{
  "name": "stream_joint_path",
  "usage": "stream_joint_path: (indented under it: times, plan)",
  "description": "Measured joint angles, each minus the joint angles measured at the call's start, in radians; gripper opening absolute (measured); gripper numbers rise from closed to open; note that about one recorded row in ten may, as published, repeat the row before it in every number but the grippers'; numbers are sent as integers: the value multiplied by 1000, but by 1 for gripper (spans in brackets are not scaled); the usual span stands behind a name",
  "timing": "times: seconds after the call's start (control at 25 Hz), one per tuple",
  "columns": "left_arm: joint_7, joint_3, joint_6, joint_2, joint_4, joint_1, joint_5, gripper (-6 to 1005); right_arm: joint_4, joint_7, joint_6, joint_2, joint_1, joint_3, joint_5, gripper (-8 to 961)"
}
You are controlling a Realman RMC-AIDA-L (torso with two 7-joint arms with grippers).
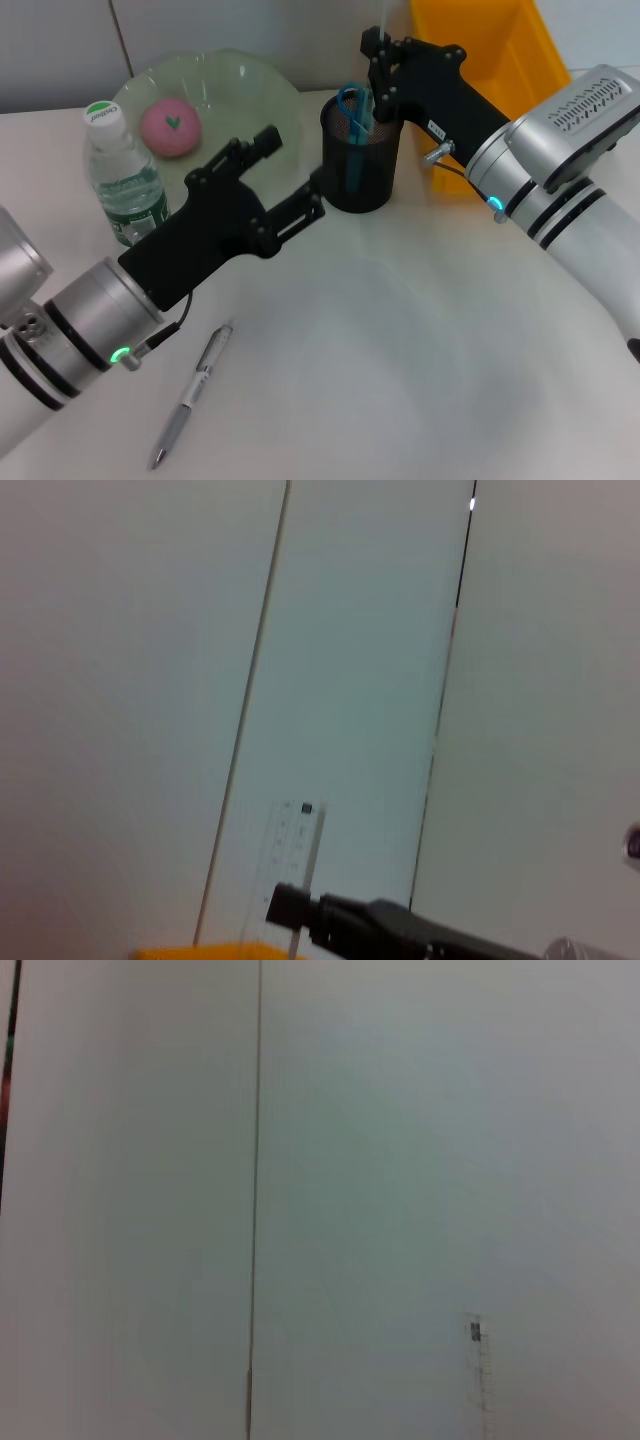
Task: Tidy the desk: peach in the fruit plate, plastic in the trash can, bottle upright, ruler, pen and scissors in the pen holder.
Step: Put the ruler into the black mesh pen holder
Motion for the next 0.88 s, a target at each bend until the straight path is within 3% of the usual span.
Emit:
stream_joint_path:
  times: [0.36,0.56,0.88]
  plan:
    - [-207,-174,8,48,-19,11,318,789,5,22,45,1,15,0,-4,17]
    - [-236,-253,25,40,-31,32,399,788,6,32,74,1,25,0,-5,18]
    - [-228,-266,40,33,-31,36,411,788,9,51,129,1,45,0,-5,20]
